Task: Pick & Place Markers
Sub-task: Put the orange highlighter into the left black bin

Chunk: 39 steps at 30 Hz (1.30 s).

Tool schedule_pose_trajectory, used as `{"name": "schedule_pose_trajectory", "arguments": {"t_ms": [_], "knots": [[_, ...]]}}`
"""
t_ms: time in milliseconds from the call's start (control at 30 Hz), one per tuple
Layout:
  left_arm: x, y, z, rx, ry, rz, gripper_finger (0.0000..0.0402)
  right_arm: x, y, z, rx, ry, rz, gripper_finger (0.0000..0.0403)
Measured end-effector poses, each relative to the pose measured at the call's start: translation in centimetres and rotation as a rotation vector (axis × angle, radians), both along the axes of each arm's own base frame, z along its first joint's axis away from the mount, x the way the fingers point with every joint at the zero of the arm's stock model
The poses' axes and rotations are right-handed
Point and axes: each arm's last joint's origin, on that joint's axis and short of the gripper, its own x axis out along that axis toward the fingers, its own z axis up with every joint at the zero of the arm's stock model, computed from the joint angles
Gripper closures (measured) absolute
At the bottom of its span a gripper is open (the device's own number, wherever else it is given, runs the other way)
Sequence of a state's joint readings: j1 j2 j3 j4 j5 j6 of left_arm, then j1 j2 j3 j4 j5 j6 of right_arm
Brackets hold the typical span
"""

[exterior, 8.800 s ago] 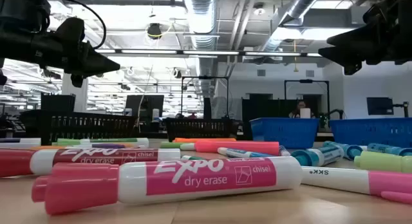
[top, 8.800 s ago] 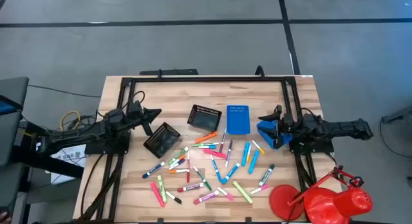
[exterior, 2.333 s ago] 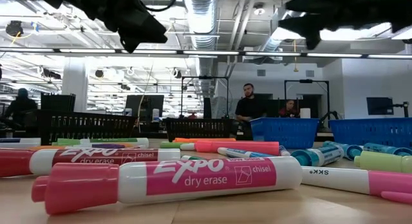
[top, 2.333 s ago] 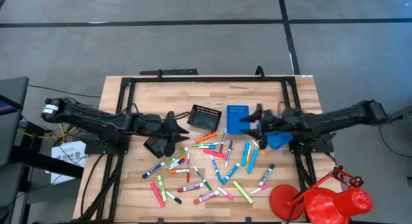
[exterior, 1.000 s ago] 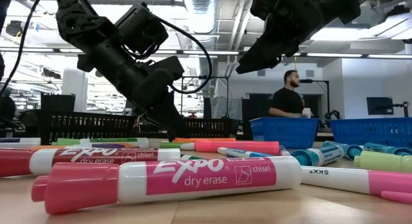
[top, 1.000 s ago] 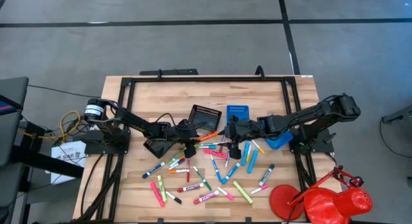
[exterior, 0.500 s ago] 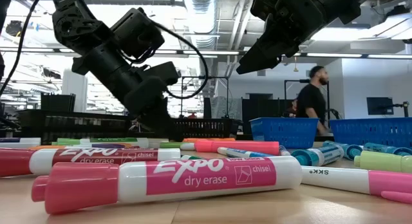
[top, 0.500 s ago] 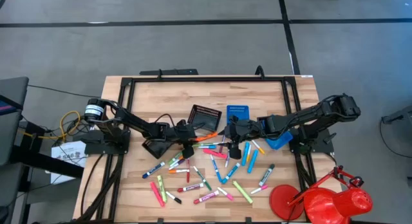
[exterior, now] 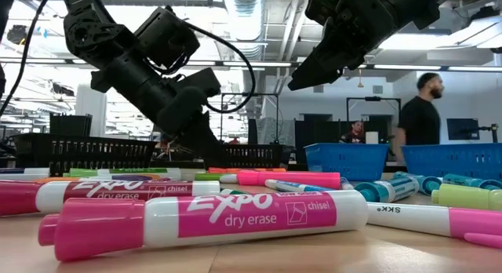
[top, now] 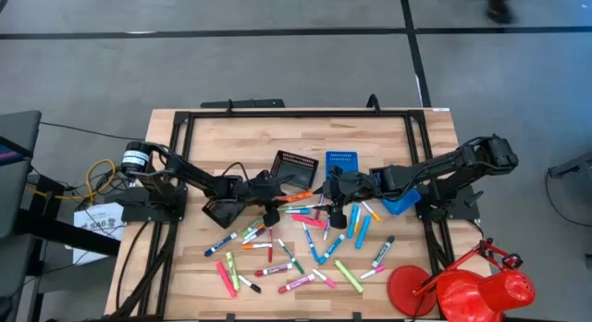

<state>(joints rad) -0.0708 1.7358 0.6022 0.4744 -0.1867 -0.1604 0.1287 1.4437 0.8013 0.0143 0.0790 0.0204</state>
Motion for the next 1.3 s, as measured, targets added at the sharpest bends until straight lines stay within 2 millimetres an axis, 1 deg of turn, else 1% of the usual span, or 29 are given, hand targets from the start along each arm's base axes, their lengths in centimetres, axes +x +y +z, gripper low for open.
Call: {"name": "schedule_pose_trajectory", "arguments": {"t_ms": [100,267,367,533,700,867,933,1033,1200,1300], "knots": [[0.1,0.0,-0.7,0.001,0.016,0.0,0.0289,0.0,0.0,0.0,-0.001,0.0,0.001,0.0194],[0.7,0.0,-2.8,0.017,0.027,0.012,0.0289,0.0,0.0,0.0,-0.002,0.0,0.001,0.0194],[0.8,0.0,-3.0,0.028,0.03,0.031,0.0294,0.0,0.0,0.0,-0.002,0.0,0.001,0.0194],[0.5,0.1,-1.9,0.034,0.02,0.037,0.034,0.0,0.0,-0.1,-0.003,0.008,0.001,0.0194],[0.5,0.0,0.2,0.032,-0.05,0.038,0.034,0.0,0.0,-0.1,-0.003,0.008,0.002,0.0194],[-0.3,-1.3,2.5,0.025,-0.069,-0.013,0.034,0.0,0.0,0.0,-0.003,0.007,0.001,0.0194],[-1.2,-2.0,3.6,0.023,-0.041,-0.021,0.034,0.0,0.0,0.0,-0.003,0.007,0.002,0.0194],[-3.4,-2.3,5.6,0.006,0.021,0.056,0.0336,0.0,0.0,0.0,-0.003,0.007,0.002,0.0194],[-8.3,-2.3,8.8,-0.106,0.121,0.184,0.0331,0.0,0.0,0.0,-0.003,0.007,0.002,0.0194],[-11.6,-2.0,9.8,-0.187,0.207,0.281,0.0333,0.0,0.0,0.0,-0.003,0.007,0.002,0.0194]]}}
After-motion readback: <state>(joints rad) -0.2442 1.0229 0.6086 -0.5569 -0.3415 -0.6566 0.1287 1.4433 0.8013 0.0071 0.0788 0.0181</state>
